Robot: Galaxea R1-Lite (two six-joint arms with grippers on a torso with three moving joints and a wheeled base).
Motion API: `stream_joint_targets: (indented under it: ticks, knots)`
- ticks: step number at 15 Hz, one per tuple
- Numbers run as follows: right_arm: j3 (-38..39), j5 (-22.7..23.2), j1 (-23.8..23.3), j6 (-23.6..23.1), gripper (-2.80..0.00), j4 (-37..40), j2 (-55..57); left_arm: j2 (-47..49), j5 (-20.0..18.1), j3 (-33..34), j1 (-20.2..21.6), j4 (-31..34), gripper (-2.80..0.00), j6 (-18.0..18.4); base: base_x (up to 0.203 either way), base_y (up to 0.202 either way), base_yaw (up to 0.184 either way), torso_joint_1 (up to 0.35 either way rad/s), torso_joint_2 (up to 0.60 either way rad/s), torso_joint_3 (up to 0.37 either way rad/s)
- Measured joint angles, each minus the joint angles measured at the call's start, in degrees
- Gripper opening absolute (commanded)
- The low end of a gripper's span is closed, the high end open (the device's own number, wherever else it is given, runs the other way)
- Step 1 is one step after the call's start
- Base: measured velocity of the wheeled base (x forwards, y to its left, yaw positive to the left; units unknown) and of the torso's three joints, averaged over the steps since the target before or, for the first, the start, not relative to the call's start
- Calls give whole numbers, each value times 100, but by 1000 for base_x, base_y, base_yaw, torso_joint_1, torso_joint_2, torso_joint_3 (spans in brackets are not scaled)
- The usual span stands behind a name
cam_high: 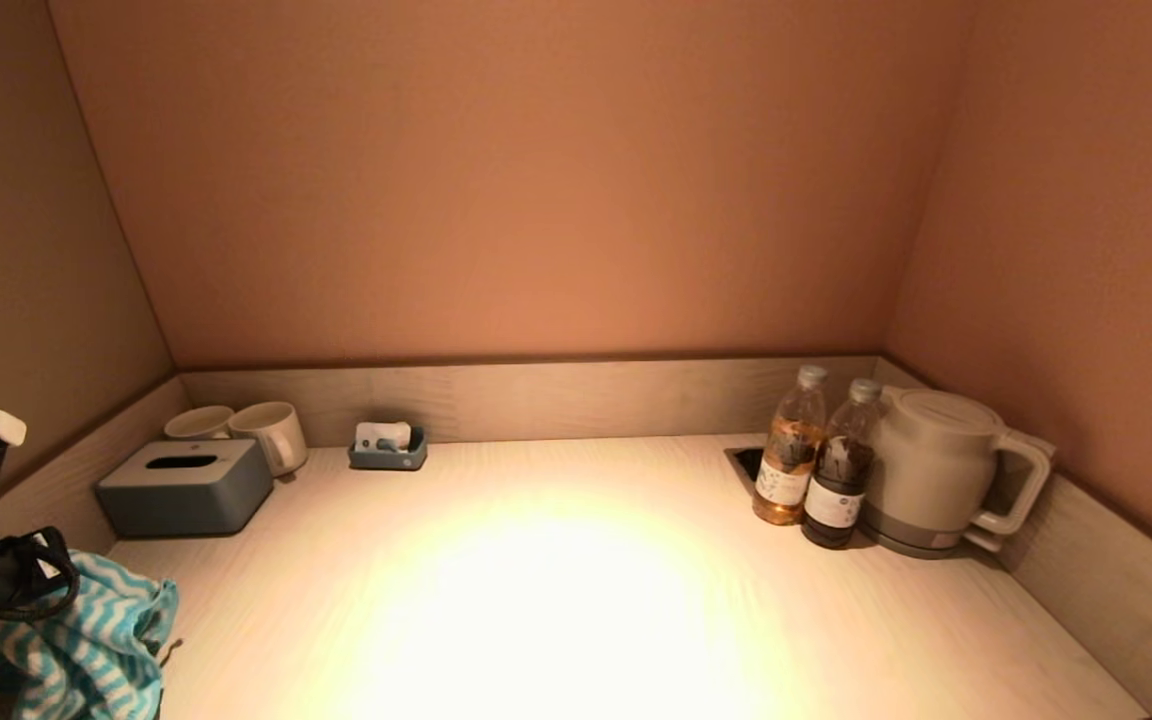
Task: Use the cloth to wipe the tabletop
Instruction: Place the tablecloth
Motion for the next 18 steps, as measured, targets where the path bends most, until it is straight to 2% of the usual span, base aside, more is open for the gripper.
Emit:
stream_joint_targets:
  ticks: [3, 5, 12, 15, 18]
  knots:
    - [0, 2, -2, 0, -280, 0, 0, 254, -12, -197, 21, -4, -280, -6, 0, 0, 0, 0, 0, 0]
    - [0, -1, 0, 0, -280, 0, 0, 434, -20, -347, 27, -4, 0, -28, 0, 0, 0, 0, 0, 0]
    - [0, 2, 0, -2, -280, 0, 0, 451, -17, -412, -9, 61, 0, -80, 0, 0, 0, 0, 0, 0]
    - [0, 2, 0, 0, -280, 0, 0, -150, -19, -379, -149, 255, 0, -85, 0, 0, 0, 0, 0, 0]
    - [0, -1, 0, 0, -280, -5, 0, -968, -20, -345, -493, 668, 0, -106, 0, 0, 0, 0, 0, 0]
